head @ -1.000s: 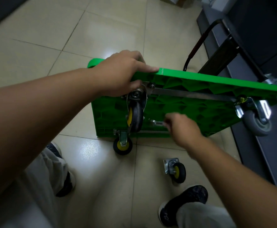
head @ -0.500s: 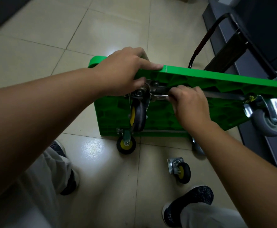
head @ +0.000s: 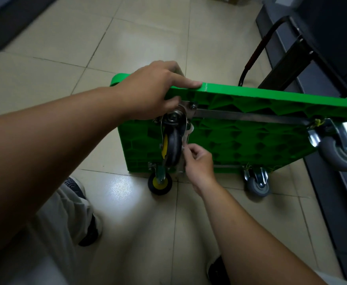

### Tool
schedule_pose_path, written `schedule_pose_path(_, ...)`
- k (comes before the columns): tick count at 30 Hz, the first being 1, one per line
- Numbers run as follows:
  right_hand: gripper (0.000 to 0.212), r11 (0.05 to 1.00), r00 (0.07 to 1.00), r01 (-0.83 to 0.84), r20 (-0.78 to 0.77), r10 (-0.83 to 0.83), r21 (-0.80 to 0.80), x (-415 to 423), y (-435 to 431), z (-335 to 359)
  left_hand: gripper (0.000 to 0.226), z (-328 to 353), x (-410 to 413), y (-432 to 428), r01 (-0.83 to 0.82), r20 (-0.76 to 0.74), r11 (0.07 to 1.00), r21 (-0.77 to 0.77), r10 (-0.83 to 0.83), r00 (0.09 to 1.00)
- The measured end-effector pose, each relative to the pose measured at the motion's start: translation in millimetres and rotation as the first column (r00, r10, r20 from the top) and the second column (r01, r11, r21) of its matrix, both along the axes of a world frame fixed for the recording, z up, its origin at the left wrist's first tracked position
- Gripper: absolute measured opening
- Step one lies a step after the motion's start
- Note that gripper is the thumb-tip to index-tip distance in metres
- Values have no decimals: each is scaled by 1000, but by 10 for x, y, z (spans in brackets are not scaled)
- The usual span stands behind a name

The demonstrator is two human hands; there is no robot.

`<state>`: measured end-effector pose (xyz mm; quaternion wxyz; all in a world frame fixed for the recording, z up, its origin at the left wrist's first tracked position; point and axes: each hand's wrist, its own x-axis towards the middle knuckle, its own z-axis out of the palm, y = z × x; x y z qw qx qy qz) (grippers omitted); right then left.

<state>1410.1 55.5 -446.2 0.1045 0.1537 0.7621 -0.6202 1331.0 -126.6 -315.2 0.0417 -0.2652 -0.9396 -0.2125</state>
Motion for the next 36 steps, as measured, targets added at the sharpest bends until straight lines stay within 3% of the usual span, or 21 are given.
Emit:
schedule_pose_path(2, 26, 945, 983, -181, 84, 164, 272, 2, 292, 97, 54, 7, -1, -2, 6, 10, 1000, -2, -6, 1000)
schedule_pose_path(3, 24, 808, 937, -348, 193, 291, 476, -16, 459, 161, 54, 7, -2, 1, 9, 12, 1000, -4, -9, 1000)
schedule_pose_path(4, 18, 570, 849, -528, 371, 377, 629, -24, 604, 279, 54, 10, -2, 2, 10, 16, 1000, -7, -10, 1000)
schedule_pose_path(6, 14, 68, 655, -721, 647, 391, 689, -32, 837, 492, 54, 15, 4, 4, 10, 27, 1000, -2, -10, 1000)
schedule_pose_path(7, 21, -104, 612, -715, 691, 386, 691, -36, 915, 586, 54, 19, 9, 6, 10, 28, 1000, 1, -10, 1000)
schedule_pose_path(8, 23, -198, 615, -657, 670, 416, 727, -42, 954, 702, 54, 20, 15, 5, 11, 27, 1000, 2, -11, 1000)
schedule_pose_path(9, 21, -226, 650, -541, 574, 498, 810, -67, 964, 792, 54, 18, 22, 9, 11, 27, 1000, 4, -11, 1000)
schedule_pose_path(10, 16, -188, 677, -411, 437, 592, 892, -105, 948, 879, 54, 19, 24, 5, 11, 27, 1000, 7, -11, 1000)
schedule_pose_path(13, 7, 103, 676, -83, -20, 737, 991, -237, 829, 1035, 54, 12, 21, 6, 10, 27, 1000, 11, -11, 1000)
schedule_pose_path(15, 8, 172, 640, 66, -173, 748, 983, -324, 723, 1106, 55, 13, 18, 5, 8, 24, 1000, 6, -8, 1000)
schedule_pose_path(23, 11, 203, 625, 197, -282, 728, 959, -514, 661, 811, 56, -5, 29, 0, 10, 1, 1000, 11, -10, 1000)
schedule_pose_path(27, 10, 311, 594, 283, -421, 686, 907, -529, 738, 594, 56, -23, 14, -7, 12, -26, 1000, 5, -11, 1000)
schedule_pose_path(31, 9, 529, 690, 241, -527, 496, 814, -486, 733, 244, 58, -32, 7, -16, 17, -31, 1000, -5, -17, 999)
schedule_pose_path(34, 11, 800, 806, 193, -557, 201, 569, -416, 609, -47, 59, -32, 12, -26, 11, -43, 1000, -14, -12, 999)
schedule_pose_path(36, 13, 887, 826, 234, -563, 34, 398, -330, 450, -163, 60, -29, 16, -16, 4, -45, 1000, -23, -5, 999)
